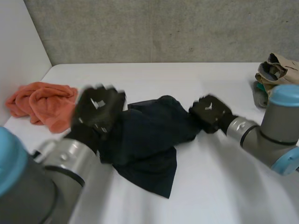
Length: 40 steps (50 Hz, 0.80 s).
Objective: Fold the laundry.
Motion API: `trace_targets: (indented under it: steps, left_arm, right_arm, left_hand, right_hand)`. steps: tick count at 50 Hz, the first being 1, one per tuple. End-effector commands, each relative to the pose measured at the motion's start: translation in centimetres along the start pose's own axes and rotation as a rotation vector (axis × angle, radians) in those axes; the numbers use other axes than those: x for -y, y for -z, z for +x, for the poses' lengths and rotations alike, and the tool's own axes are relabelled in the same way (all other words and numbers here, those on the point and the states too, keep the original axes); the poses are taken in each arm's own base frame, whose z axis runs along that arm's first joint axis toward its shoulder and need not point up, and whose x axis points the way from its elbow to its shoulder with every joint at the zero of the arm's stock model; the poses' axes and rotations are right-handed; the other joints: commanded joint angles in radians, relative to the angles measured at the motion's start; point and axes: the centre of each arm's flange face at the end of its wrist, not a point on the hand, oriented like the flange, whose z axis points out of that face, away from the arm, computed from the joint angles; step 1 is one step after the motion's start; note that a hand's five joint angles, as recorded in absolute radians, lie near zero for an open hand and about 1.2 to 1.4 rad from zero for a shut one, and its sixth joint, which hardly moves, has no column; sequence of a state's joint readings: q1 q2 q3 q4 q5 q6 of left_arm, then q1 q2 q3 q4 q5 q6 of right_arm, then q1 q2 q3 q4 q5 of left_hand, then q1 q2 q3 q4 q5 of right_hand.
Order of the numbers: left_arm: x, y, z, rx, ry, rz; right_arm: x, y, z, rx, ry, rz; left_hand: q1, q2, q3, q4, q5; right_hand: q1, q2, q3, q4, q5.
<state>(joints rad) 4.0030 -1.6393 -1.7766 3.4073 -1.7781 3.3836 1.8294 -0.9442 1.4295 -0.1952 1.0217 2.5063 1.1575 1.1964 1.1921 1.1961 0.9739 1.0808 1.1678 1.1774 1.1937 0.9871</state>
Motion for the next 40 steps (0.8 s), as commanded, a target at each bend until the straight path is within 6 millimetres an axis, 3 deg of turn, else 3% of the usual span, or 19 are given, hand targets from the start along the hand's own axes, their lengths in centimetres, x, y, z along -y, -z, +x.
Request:
trace_targets:
  steps: [1, 4, 5, 6, 9, 14, 16, 20, 22, 26, 28, 32, 33, 34, 35, 36, 39, 40]
  left_arm:
    - [7.6, -1.2, -4.3, 0.148, -0.062, 0.242]
    - [10.9, -1.3, -5.4, 0.188, -0.062, 0.340]
    - [11.8, -1.2, -5.6, 0.196, -0.056, 0.368]
    - [13.7, -0.8, -6.1, 0.215, -0.046, 0.424]
    - [15.8, -0.1, -6.7, 0.234, -0.034, 0.491]
    - [21.0, 2.8, -8.2, 0.277, -0.005, 0.655]
    - [22.1, 3.7, -8.6, 0.288, 0.003, 0.694]
    - [24.4, 5.5, -9.3, 0.308, 0.018, 0.769]
    - [24.7, 5.7, -9.3, 0.299, 0.013, 0.778]
    - [24.2, 4.9, -8.7, 0.253, -0.007, 0.756]
    - [23.8, 4.3, -8.5, 0.239, -0.014, 0.746]
    - [21.3, -0.1, -7.6, 0.199, -0.046, 0.658]
    - [20.2, -2.4, -7.7, 0.194, -0.062, 0.623]
    - [19.8, -3.3, -7.8, 0.195, -0.069, 0.609]
    - [19.1, -4.5, -8.0, 0.195, -0.079, 0.593]
    - [17.6, -7.0, -8.5, 0.191, -0.101, 0.554]
    - [15.3, -10.6, -9.9, 0.190, -0.123, 0.512]
    - [13.9, -12.9, -10.6, 0.187, -0.137, 0.498]
  right_arm:
    - [10.0, 3.7, 5.4, -0.186, 0.018, 0.205]
    - [13.0, 5.4, 6.8, -0.239, 0.009, 0.251]
    - [14.8, 6.6, 7.5, -0.262, 0.001, 0.278]
    - [15.8, 7.2, 7.9, -0.275, 0.000, 0.295]
    - [19.9, 10.3, 9.2, -0.333, 0.008, 0.379]
    - [24.1, 14.7, 10.7, -0.422, 0.037, 0.471]
    - [26.4, 17.1, 11.0, -0.465, 0.060, 0.526]
    - [29.0, 20.1, 11.1, -0.505, 0.045, 0.602]
    - [29.4, 20.6, 11.2, -0.506, 0.033, 0.618]
    - [28.7, 19.6, 12.1, -0.504, -0.005, 0.601]
    - [27.1, 17.6, 12.8, -0.490, -0.042, 0.554]
    - [24.6, 14.4, 13.5, -0.474, -0.108, 0.483]
    - [24.2, 13.8, 13.5, -0.473, -0.121, 0.472]
    - [23.6, 12.8, 13.3, -0.468, -0.135, 0.454]
    - [22.8, 11.3, 13.0, -0.461, -0.154, 0.428]
    - [22.5, 10.6, 12.8, -0.455, -0.159, 0.416]
    - [20.3, 7.2, 12.3, -0.453, -0.160, 0.350]
    - [19.5, 6.4, 12.2, -0.459, -0.154, 0.329]
  left_hand:
    - [0.239, 0.200, 0.204, 0.200, 0.248]
    - [0.239, 0.200, 0.204, 0.200, 0.248]
    - [0.239, 0.200, 0.204, 0.200, 0.248]
    - [0.239, 0.200, 0.204, 0.200, 0.248]
    - [0.239, 0.200, 0.204, 0.200, 0.248]
    - [0.239, 0.200, 0.204, 0.200, 0.248]
    - [0.239, 0.200, 0.204, 0.200, 0.248]
    - [0.239, 0.200, 0.204, 0.200, 0.248]
    - [0.239, 0.200, 0.204, 0.200, 0.248]
    - [0.239, 0.200, 0.204, 0.200, 0.248]
    - [0.239, 0.200, 0.204, 0.200, 0.248]
    - [0.239, 0.200, 0.204, 0.200, 0.248]
    - [0.239, 0.200, 0.204, 0.200, 0.248]
    - [0.239, 0.200, 0.204, 0.200, 0.248]
    - [0.239, 0.200, 0.204, 0.200, 0.248]
    - [0.239, 0.200, 0.204, 0.200, 0.248]
    - [0.239, 0.200, 0.204, 0.200, 0.248]
    - [0.239, 0.200, 0.204, 0.200, 0.248]
  right_hand:
    - [0.315, 0.228, 0.219, 0.203, 0.235]
    - [0.315, 0.228, 0.219, 0.203, 0.235]
    - [0.315, 0.228, 0.219, 0.203, 0.235]
    - [0.315, 0.228, 0.219, 0.203, 0.235]
    - [0.315, 0.228, 0.219, 0.203, 0.235]
    - [0.315, 0.228, 0.219, 0.203, 0.235]
    - [0.315, 0.228, 0.219, 0.203, 0.235]
    - [0.315, 0.228, 0.219, 0.203, 0.235]
    - [0.315, 0.228, 0.219, 0.203, 0.235]
    - [0.315, 0.228, 0.219, 0.203, 0.235]
    - [0.315, 0.228, 0.219, 0.203, 0.235]
    - [0.315, 0.228, 0.219, 0.203, 0.235]
    - [0.315, 0.228, 0.219, 0.203, 0.235]
    - [0.315, 0.228, 0.219, 0.203, 0.235]
    - [0.315, 0.228, 0.219, 0.203, 0.235]
    - [0.315, 0.228, 0.219, 0.203, 0.235]
    - [0.315, 0.228, 0.219, 0.203, 0.235]
    - [0.315, 0.228, 0.219, 0.203, 0.235]
